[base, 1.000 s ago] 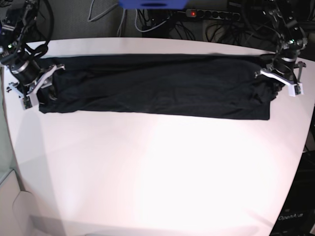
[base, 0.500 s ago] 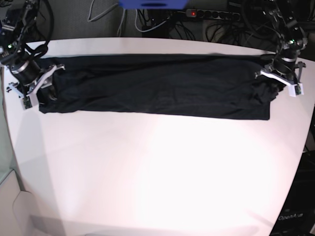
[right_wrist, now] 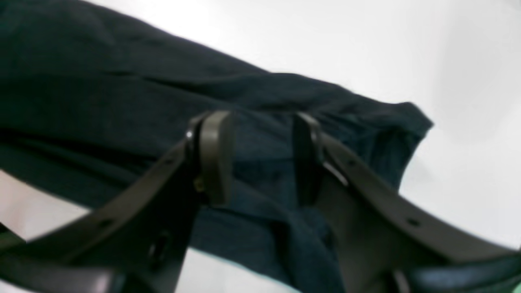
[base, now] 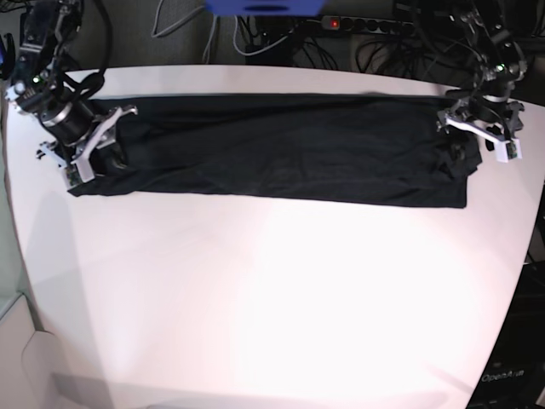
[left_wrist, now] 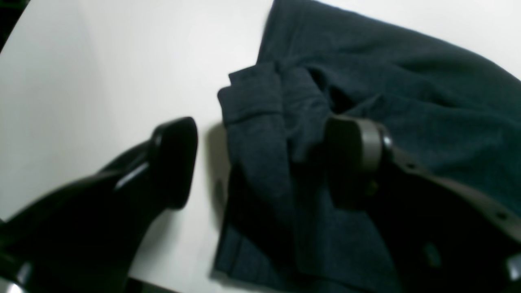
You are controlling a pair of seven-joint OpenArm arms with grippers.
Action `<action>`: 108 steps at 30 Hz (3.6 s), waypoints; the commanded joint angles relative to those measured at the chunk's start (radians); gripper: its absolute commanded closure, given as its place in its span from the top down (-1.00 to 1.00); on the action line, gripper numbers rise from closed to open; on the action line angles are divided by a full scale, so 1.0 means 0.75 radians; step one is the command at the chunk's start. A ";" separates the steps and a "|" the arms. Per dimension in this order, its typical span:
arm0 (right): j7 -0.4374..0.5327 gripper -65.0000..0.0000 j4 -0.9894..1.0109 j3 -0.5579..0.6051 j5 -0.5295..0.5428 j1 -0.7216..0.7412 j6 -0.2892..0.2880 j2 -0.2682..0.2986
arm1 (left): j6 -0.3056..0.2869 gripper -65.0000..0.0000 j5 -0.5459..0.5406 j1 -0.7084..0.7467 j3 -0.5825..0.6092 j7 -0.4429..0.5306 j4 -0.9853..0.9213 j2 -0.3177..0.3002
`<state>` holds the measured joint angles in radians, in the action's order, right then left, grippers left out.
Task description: Fold the T-shirt properly
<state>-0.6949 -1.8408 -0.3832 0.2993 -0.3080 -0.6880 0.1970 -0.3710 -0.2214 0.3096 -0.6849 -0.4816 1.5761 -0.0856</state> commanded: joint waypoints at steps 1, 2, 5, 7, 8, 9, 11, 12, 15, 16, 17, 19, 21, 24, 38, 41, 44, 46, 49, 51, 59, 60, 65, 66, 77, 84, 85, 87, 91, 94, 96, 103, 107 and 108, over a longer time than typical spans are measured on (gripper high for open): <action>0.033 -0.20 -0.020 -0.012 0.017 0.009 -0.014 0.021 | -0.008 0.46 -0.006 -0.005 -0.006 0.031 0.019 -0.016; 0.033 -0.20 -0.020 -0.012 0.017 0.009 -0.014 0.021 | -0.008 0.46 -0.004 -0.009 -0.006 0.029 0.011 -0.016; 0.036 -0.20 -0.020 -0.012 0.017 0.009 -0.014 0.027 | -0.008 0.46 -0.004 -0.021 -0.002 0.029 -0.057 -0.020; 0.036 -0.20 -0.020 -0.012 0.017 0.009 -0.014 0.029 | -0.008 0.46 -0.004 -0.058 -0.004 0.029 -0.106 -0.020; 0.036 -0.20 -0.020 -0.012 0.017 0.009 -0.014 0.031 | -0.008 0.46 -0.004 -0.064 -0.004 0.029 -0.134 -0.022; 0.036 -0.20 -0.020 -0.014 0.017 0.009 -0.014 0.033 | -0.008 0.46 -0.004 -0.072 -0.004 0.029 -0.163 -0.022; 0.033 -0.20 -0.020 -0.014 0.017 0.009 -0.014 0.047 | -0.008 0.46 -0.004 -0.078 0.004 0.029 -0.210 -0.024; 0.031 -0.20 -0.020 -0.014 0.017 0.009 -0.014 0.047 | -0.008 0.46 -0.004 -0.088 0.006 0.029 -0.222 -0.024; 0.031 -0.20 -0.020 -0.014 0.017 0.009 -0.014 0.047 | -0.008 0.45 -0.004 -0.107 0.006 0.029 -0.249 -0.024; 0.031 -0.20 -0.020 -0.014 0.017 0.009 -0.014 0.047 | -0.008 0.45 -0.004 -0.111 0.006 0.029 -0.249 -0.024; 0.031 -0.20 -0.020 -0.014 0.017 0.009 -0.014 0.047 | -0.008 0.45 -0.004 -0.115 0.006 0.025 -0.249 -0.024; 0.031 -0.20 -0.022 -0.014 0.017 0.009 -0.014 0.049 | -0.008 0.37 -0.004 -0.115 0.008 0.021 -0.259 -0.024; 0.029 -0.20 -0.022 -0.014 0.017 0.011 -0.014 0.049 | -0.008 0.17 -0.004 -0.121 0.008 0.019 -0.282 -0.024; 0.027 -0.20 -0.024 -0.014 0.017 0.017 -0.014 0.049 | -0.008 -0.31 -0.004 -0.140 0.037 0.017 -0.357 -0.024; 0.027 -0.20 -0.024 -0.014 0.017 0.021 -0.014 0.041 | -0.008 -1.00 -0.006 -0.070 0.157 0.023 -0.222 -0.042; 0.027 -0.20 -0.024 -0.014 0.017 0.021 -0.014 0.039 | -0.008 -1.00 -0.015 -0.041 0.157 0.017 -0.069 -0.036; 0.027 -0.20 -0.024 -0.014 0.017 0.021 -0.014 0.039 | -0.001 -1.00 -0.002 -0.039 0.157 0.015 0.058 0.003; 0.027 -0.20 -0.024 -0.014 0.017 0.021 -0.014 0.039 | 0.003 -1.00 -0.002 -0.039 0.161 -0.003 0.119 0.015; 0.027 -0.21 -0.022 -0.014 0.017 0.019 -0.014 0.039 | 0.005 -1.00 -0.002 -0.048 0.211 -0.108 0.213 0.015; 0.027 -0.21 -0.024 -0.014 0.017 0.019 -0.014 0.039 | 0.007 -1.00 -0.002 -0.050 0.241 -0.140 0.265 0.027; 0.027 -0.21 -0.024 -0.014 0.017 0.017 -0.014 0.039 | 0.054 -1.00 0.186 -0.046 0.448 -0.153 0.398 0.144; 0.027 -0.21 -0.024 -0.014 0.017 0.017 -0.014 0.039 | 0.062 -1.00 0.237 -0.048 0.491 -0.149 0.398 0.164; 0.027 -0.21 -0.026 -0.014 0.017 0.013 -0.014 0.039 | 0.066 -1.00 0.427 -0.054 0.677 -0.142 0.398 0.256; 0.027 -0.21 -0.026 -0.014 0.017 0.013 -0.014 0.039 | 0.066 -1.00 0.458 -0.054 0.706 -0.142 0.398 0.277; 0.025 -0.21 -0.028 -0.014 0.017 0.011 -0.014 0.039 | 0.189 -1.00 0.677 -0.058 1.086 -0.142 0.387 0.324; 0.025 -0.20 -0.026 -0.012 0.017 0.011 -0.014 0.039 | 0.367 -1.00 0.669 -0.117 1.285 -0.142 0.238 0.324; 0.025 -0.20 -0.026 -0.012 0.017 0.011 -0.014 0.039 | 0.367 -1.00 0.669 -0.131 1.299 -0.142 0.224 0.324; 0.025 -0.20 -0.024 -0.012 0.017 0.011 -0.014 0.043 | 0.367 -1.00 0.667 -0.142 1.340 -0.142 0.205 0.324; 0.025 -0.20 -0.024 -0.012 0.017 0.009 -0.014 0.043 | 0.367 -1.00 0.675 -0.144 1.405 -0.142 0.191 0.324; 0.025 -0.20 -0.024 -0.012 0.017 0.009 -0.014 0.043 | 0.369 -1.00 0.669 -0.179 1.452 -0.151 0.191 0.324; 0.025 -0.20 -0.024 -0.012 0.017 0.009 -0.014 0.043 | 0.373 -1.00 0.669 -0.187 1.485 -0.153 0.189 0.324; 0.025 -0.20 -0.020 -0.012 0.017 0.011 -0.014 0.045 | 0.518 -1.00 0.665 -0.236 1.614 -0.153 0.142 0.324; 0.025 -0.20 -0.020 -0.012 0.017 0.011 -0.014 0.045 | 0.512 -1.00 0.665 -0.236 1.616 -0.144 0.109 0.324; 0.025 -0.20 -0.020 -0.012 0.017 0.011 -0.014 0.045 | 0.510 -1.00 0.665 -0.236 1.616 -0.144 0.101 0.324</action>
<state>-0.6968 -1.8408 -0.3885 0.2989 -0.3058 -0.6880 0.2184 0.0113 0.2737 0.1429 0.5251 -0.6201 1.6356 0.1429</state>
